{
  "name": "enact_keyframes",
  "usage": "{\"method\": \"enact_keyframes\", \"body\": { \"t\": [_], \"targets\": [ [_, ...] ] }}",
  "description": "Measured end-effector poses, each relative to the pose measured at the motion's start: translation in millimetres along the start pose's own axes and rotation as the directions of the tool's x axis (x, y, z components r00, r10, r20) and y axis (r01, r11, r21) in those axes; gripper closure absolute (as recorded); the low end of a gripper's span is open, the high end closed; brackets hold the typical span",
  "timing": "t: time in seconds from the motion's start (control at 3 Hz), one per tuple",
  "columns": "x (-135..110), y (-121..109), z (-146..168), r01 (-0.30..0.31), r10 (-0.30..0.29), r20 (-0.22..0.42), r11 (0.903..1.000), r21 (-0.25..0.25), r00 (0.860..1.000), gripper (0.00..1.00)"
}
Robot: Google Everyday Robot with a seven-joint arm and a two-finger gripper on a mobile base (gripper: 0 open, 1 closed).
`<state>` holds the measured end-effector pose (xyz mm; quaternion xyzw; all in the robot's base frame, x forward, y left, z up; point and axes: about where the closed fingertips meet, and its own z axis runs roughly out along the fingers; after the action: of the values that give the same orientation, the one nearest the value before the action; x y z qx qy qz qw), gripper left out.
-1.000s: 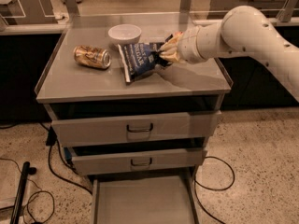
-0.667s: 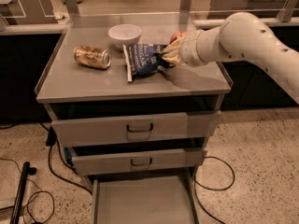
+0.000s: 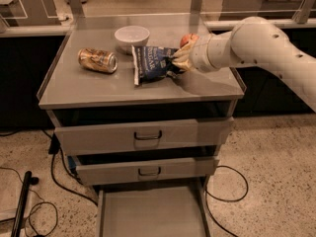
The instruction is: Pick blue chip bag from bottom drawer and place on counter
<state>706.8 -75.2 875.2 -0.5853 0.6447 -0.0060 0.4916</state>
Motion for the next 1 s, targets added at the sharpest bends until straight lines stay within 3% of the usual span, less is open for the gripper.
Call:
{"method": "enact_keyframes", "body": {
  "t": [0.67, 1.0],
  "targets": [
    [0.0, 0.0, 0.1, 0.000, 0.000, 0.000, 1.0000, 0.000, 1.000, 0.37],
    [0.0, 0.1, 0.1, 0.000, 0.000, 0.000, 1.0000, 0.000, 1.000, 0.05]
  ]
}}
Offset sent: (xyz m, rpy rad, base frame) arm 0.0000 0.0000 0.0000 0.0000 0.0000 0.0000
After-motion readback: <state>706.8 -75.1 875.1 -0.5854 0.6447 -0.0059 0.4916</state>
